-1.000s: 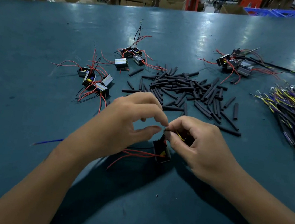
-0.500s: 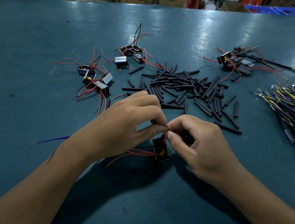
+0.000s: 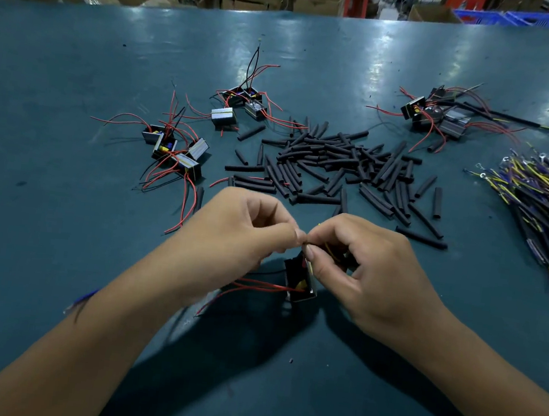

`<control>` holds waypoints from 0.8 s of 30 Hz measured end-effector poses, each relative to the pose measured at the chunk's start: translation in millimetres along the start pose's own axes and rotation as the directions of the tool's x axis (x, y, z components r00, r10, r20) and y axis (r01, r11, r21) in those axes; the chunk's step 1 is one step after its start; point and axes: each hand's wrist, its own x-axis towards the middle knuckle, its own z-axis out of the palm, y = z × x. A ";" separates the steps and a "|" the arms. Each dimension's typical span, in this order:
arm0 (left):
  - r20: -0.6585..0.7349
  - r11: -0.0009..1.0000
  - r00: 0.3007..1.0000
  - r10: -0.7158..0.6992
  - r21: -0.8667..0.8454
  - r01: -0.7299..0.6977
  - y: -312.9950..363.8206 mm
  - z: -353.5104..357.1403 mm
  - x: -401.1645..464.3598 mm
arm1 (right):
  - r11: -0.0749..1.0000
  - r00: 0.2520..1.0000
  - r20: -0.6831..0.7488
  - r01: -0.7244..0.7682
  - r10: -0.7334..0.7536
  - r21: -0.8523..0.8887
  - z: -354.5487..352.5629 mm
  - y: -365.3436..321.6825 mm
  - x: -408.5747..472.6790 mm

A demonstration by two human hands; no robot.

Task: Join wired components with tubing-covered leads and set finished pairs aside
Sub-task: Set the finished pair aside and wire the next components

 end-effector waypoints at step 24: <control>0.271 0.381 0.674 0.687 0.655 -0.652 -6.5 -21.4 10.9 | 0.997 0.999 0.042 -0.028 0.025 0.069 -2.0 3.5 0.7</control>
